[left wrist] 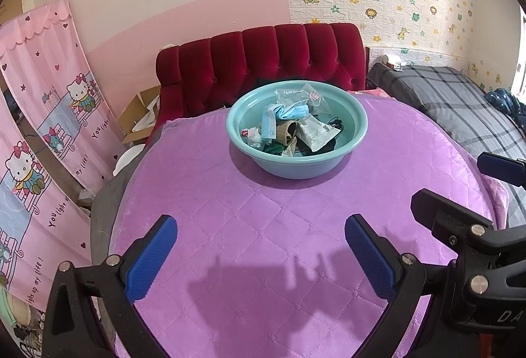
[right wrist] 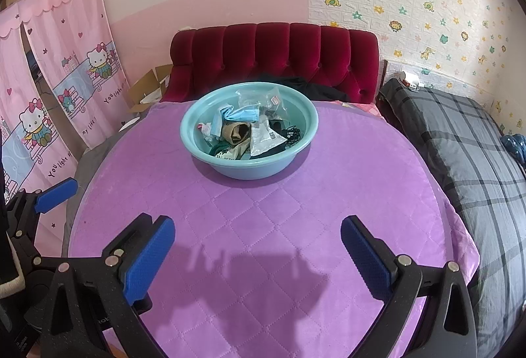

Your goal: Organize soft objects

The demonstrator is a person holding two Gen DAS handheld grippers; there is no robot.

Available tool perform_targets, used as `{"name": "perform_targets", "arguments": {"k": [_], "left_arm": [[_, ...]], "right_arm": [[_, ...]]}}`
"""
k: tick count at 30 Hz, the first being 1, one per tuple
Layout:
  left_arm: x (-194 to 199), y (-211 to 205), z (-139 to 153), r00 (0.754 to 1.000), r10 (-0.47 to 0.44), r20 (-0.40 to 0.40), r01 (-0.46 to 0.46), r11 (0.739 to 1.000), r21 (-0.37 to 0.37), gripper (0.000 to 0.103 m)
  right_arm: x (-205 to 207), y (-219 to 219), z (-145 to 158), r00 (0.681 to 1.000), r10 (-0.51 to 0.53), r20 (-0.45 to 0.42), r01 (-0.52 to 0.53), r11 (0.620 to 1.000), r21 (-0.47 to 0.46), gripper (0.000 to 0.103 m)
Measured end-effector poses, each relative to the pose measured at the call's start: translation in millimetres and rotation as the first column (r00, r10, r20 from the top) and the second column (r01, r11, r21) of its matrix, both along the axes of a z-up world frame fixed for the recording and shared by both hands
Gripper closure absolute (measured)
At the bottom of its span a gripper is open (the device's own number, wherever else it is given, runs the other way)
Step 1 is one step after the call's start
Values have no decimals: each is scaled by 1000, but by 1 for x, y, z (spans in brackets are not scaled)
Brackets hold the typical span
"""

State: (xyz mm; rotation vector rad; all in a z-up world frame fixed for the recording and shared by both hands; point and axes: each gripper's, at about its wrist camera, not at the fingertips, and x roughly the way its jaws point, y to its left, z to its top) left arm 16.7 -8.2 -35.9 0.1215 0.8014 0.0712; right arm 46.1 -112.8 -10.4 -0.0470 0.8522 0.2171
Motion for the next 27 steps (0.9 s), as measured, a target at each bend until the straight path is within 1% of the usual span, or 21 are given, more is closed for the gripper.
{"name": "perform_targets", "arguments": {"k": [16,27], "left_arm": [[1,-4,2,1000,3,-7,-2,1000,11,0],[3,-12,3,1000,8,-6,-8,999,33,0]], "right_arm": [[1,-3,2,1000,10,5,-10,1000,-2,0],[2,-11,1,1000,14,7,-14,1000,23,0]]}}
